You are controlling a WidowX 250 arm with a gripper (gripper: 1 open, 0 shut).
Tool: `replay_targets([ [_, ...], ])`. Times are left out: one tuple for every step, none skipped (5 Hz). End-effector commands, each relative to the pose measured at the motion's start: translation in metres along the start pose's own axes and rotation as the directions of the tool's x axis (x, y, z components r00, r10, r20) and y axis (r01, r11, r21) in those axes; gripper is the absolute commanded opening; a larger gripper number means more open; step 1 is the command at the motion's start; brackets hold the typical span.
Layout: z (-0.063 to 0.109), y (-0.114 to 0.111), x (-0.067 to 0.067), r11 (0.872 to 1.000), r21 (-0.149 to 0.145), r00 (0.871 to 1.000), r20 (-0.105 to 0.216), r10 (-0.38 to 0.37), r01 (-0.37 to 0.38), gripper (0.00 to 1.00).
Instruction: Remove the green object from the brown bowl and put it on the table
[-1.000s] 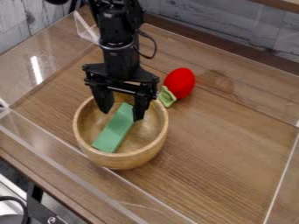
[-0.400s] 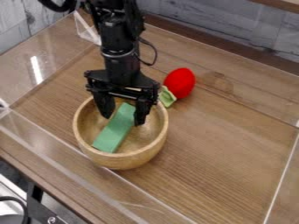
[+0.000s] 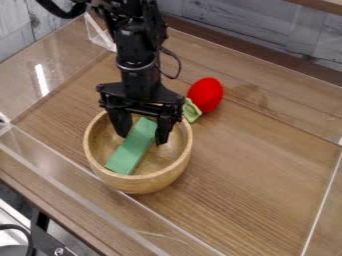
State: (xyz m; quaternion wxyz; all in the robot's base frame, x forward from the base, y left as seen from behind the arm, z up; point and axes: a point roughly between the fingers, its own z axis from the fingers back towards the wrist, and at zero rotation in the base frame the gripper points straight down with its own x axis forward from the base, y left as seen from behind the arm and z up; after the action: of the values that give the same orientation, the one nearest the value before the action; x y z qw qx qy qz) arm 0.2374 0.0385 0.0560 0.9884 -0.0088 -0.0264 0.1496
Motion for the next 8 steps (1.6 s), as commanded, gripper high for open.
replay_targets([
  [0.008, -0.001, 0.004, 1.0, 0.001, 0.999, 0.054, 0.006, -0.006, 1.0],
  [0.007, -0.001, 0.005, 1.0, 0.006, 0.998, 0.062, 0.016, -0.017, 1.0],
  [0.005, -0.002, 0.005, 1.0, 0.011, 0.997, 0.068, 0.022, -0.023, 1.0],
  [-0.004, 0.001, 0.01, 0.999, 0.018, 0.997, 0.06, 0.045, -0.046, 1.0],
  [-0.015, -0.006, -0.002, 0.998, 0.021, 0.997, 0.057, 0.06, -0.061, 0.0],
  [-0.003, -0.018, -0.01, 0.998, 0.004, 0.994, 0.086, 0.067, -0.068, 0.0],
  [0.01, -0.02, -0.016, 1.0, -0.004, 0.996, 0.086, -0.022, 0.023, 0.0],
  [0.021, -0.023, -0.022, 0.994, -0.01, 0.99, 0.086, -0.11, 0.112, 0.0],
])
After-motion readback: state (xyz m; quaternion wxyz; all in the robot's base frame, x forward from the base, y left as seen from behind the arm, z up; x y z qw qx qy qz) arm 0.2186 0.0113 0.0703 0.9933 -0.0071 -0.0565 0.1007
